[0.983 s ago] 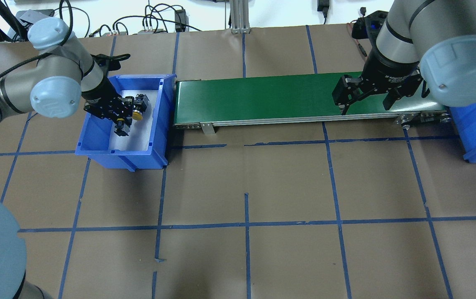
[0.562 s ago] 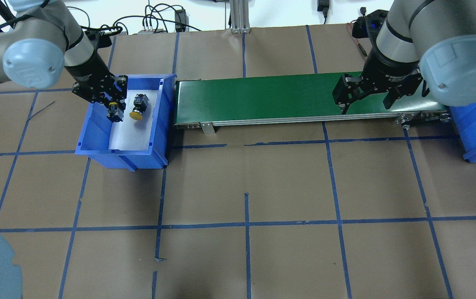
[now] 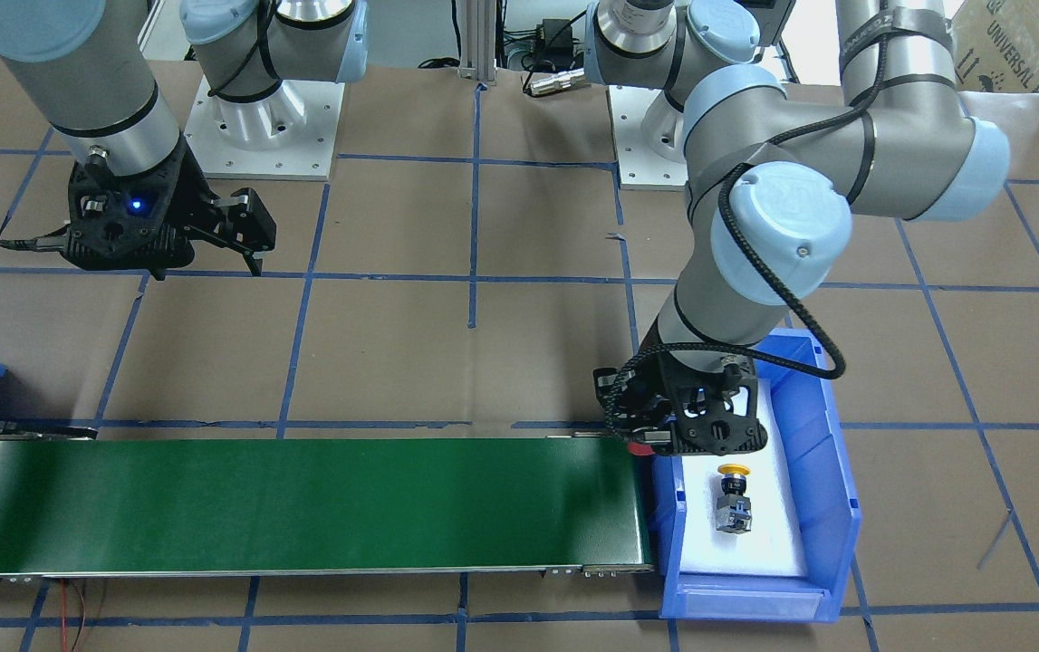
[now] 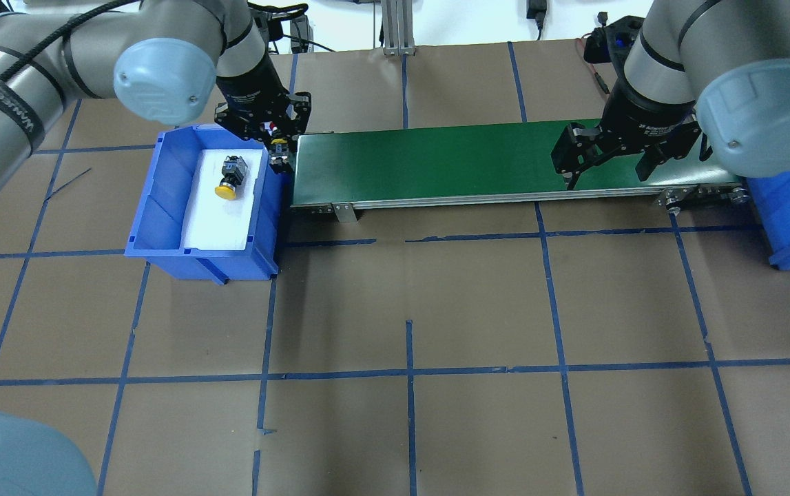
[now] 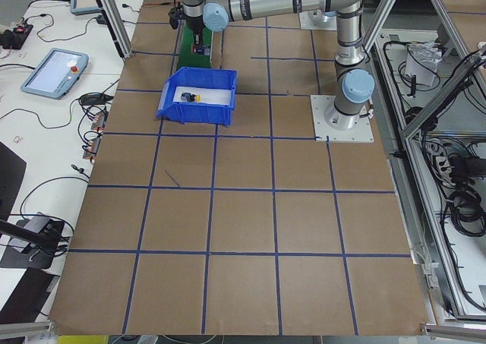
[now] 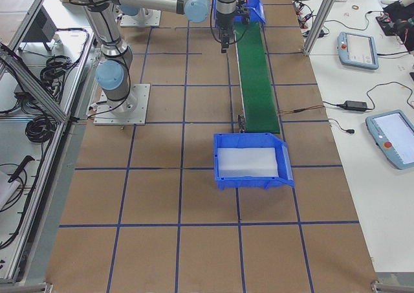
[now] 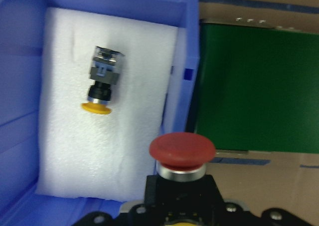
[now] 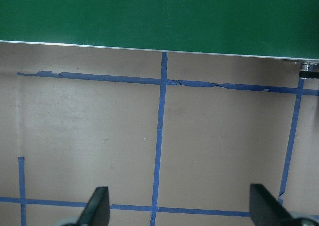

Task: Transport two buttons from left to right
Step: 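Lift the red-capped button and place it on the green conveyor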

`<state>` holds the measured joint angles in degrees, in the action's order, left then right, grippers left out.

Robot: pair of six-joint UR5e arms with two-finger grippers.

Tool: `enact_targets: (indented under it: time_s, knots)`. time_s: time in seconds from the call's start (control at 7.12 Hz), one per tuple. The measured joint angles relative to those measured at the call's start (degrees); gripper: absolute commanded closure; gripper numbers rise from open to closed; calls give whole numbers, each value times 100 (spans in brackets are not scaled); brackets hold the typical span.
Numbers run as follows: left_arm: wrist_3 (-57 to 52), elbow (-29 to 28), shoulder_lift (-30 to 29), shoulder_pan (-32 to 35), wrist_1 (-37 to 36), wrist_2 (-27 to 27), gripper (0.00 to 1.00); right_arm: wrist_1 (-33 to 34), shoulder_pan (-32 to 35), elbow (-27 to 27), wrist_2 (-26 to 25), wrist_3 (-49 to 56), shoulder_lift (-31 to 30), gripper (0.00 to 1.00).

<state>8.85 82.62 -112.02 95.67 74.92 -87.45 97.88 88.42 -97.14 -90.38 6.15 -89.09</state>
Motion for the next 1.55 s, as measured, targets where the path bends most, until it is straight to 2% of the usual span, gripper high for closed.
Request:
enact_targets:
  time_s: [0.28,0.84,0.98,1.26,1.4,1.55]
  knots:
    - [184,6,-337,269,-243,2,75,-1,-10,-2,13,3,2,0]
    - [70,-16,-913,338,-812,19,72,3,-30,-28,13,19,6,0]
    - [55,-16,-972,338,-932,36,62,3,-30,-30,13,21,6,0]
    - [50,34,-1005,344,-1106,50,12,-2,-29,-32,12,18,6,0]
    - [61,63,-978,345,-1127,52,0,-4,-27,-32,12,18,6,0]
    - [49,88,-897,346,-1130,55,0,-5,-27,-33,12,18,6,0]
